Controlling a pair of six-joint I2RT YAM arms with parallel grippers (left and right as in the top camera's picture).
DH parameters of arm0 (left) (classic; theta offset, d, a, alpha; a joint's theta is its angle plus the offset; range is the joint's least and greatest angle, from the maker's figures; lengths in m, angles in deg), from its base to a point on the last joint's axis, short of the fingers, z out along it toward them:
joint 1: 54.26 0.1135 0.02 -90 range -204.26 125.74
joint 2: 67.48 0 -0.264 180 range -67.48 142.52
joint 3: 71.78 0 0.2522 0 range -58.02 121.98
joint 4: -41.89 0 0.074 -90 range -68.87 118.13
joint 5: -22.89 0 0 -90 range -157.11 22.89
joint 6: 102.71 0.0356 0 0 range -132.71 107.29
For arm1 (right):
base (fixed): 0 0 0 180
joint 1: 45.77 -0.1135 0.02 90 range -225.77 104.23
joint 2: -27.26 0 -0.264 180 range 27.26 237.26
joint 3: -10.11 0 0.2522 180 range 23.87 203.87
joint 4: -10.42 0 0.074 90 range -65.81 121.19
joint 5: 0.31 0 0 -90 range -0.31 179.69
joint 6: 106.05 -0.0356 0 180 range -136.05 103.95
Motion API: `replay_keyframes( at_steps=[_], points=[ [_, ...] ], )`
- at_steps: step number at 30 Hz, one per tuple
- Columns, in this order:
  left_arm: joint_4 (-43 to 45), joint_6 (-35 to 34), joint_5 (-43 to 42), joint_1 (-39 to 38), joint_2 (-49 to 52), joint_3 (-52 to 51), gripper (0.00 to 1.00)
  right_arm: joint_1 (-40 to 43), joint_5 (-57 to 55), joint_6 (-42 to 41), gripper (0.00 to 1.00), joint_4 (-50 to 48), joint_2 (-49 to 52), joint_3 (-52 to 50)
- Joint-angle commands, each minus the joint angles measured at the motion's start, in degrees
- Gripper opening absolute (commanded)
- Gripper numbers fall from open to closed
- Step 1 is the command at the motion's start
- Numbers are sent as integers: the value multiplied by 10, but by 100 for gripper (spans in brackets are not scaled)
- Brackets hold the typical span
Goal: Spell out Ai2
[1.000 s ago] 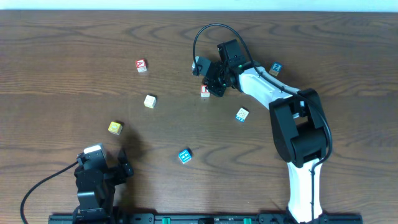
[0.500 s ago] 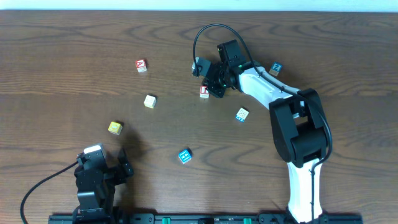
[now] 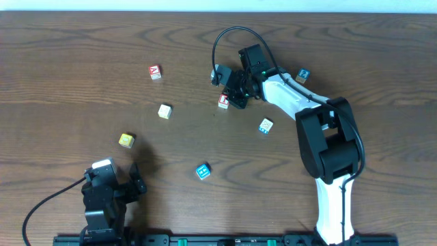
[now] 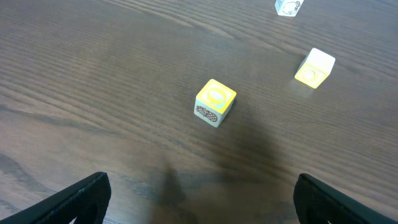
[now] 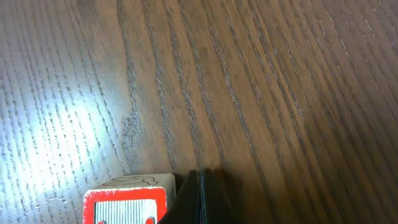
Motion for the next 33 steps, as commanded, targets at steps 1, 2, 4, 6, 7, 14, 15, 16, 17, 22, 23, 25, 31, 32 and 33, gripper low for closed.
replay_keyframes(
  at_steps=[1, 2, 4, 6, 7, 14, 15, 16, 17, 22, 23, 25, 31, 32, 33],
  points=[
    [-2, -2, 10, -2, -2, -4, 95, 12, 38, 11, 1, 0, 8, 3],
    [-2, -2, 10, -2, -2, -4, 95, 14, 43, 11, 1, -1, 8, 3],
    [-2, -2, 10, -2, -2, -4, 95, 18, 52, 12, 1, -2, 8, 3],
    [-2, -2, 10, -2, -2, -4, 95, 23, 54, 12, 1, -4, 8, 3],
    [-2, -2, 10, -2, -2, -4, 95, 25, 56, 13, 1, -4, 8, 3],
    [-2, -2, 10, -2, -2, -4, 95, 37, 103, 19, 1, -4, 8, 3],
    [-2, -2, 10, -2, -2, -4, 95, 37, 101, 18, 1, -4, 8, 3],
    [-2, -2, 10, -2, -2, -4, 95, 38, 98, 17, 1, -6, 7, 3],
    [-2, -2, 10, -2, -2, -4, 95, 38, 92, 3, 1, -10, 4, 3],
    [-2, -2, 10, -2, -2, -4, 95, 38, 65, -57, 1, -25, -48, 3],
    [-2, -2, 10, -2, -2, -4, 95, 37, 45, -74, 1, -23, -67, 3],
    [-2, -2, 10, -2, -2, -4, 95, 37, -12, -94, 1, -2, -106, 3],
    [-2, -2, 10, -2, -2, -4, 95, 45, -125, -100, 1, 116, -205, 3],
    [-2, -2, 10, -2, -2, -4, 95, 49, -125, -102, 1, 139, -223, 3],
    [-2, -2, 10, -2, -2, -4, 95, 53, -125, -119, 1, 163, -246, 3]
  ],
)
